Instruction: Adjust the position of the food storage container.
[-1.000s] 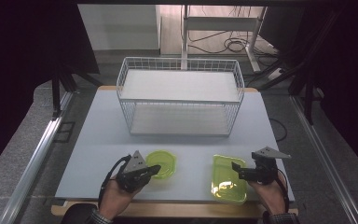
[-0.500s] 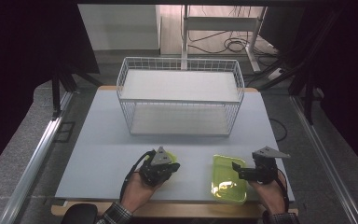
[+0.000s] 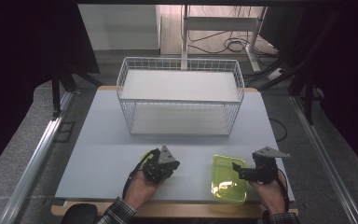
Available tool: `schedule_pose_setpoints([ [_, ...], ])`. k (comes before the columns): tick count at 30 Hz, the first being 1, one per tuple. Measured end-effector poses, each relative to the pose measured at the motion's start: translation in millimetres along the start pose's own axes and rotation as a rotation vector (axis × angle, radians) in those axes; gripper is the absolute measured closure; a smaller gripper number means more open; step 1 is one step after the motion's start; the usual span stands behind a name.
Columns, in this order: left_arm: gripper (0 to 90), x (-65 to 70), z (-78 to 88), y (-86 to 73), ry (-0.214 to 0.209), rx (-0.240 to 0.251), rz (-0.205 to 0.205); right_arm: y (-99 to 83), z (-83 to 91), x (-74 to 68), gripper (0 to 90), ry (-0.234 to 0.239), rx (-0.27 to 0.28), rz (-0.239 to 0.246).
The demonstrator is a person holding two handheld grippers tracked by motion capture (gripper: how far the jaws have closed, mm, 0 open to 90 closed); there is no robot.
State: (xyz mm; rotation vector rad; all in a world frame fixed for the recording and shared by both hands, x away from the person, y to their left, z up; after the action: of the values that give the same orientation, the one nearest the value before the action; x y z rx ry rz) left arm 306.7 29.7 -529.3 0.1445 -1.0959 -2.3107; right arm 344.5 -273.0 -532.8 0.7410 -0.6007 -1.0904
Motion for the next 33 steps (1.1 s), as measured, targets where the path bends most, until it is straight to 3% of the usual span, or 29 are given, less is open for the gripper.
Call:
schedule_pose_setpoints([
  [12,90.0,-35.4,35.0,-28.3,0.093,0.009,0.082,-0.4,-0.6,-0.9,6.5,0.004,-0.004,0.001],
  [25,90.0,-56.0,62.9,-55.9,0.161,0.005,0.146,0.0,-0.1,-1.7,9.3,0.003,-0.009,0.006],
  [27,90.0,-57.3,66.7,-55.9,0.162,0.031,0.157,0.4,0.7,-2.3,11.8,0.006,-0.013,0.006],
  [33,90.0,-47.2,70.8,-51.5,0.129,0.092,0.137,4.5,10.2,-4.5,25.7,0.014,-0.038,0.017],
])
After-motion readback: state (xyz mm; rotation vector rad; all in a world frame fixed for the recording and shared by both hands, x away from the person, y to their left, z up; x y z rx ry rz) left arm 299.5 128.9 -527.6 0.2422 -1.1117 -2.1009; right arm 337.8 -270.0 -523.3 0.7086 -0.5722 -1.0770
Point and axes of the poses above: each handheld gripper's, and its own axes: z roughly backward along the jaws, y roughly out of its top, x roughly to its right, the point moved 6 cm from there along -z, roughly forward along the jaws, and after that the axes turned 12 degrees about -y, right-handed, at the moved point
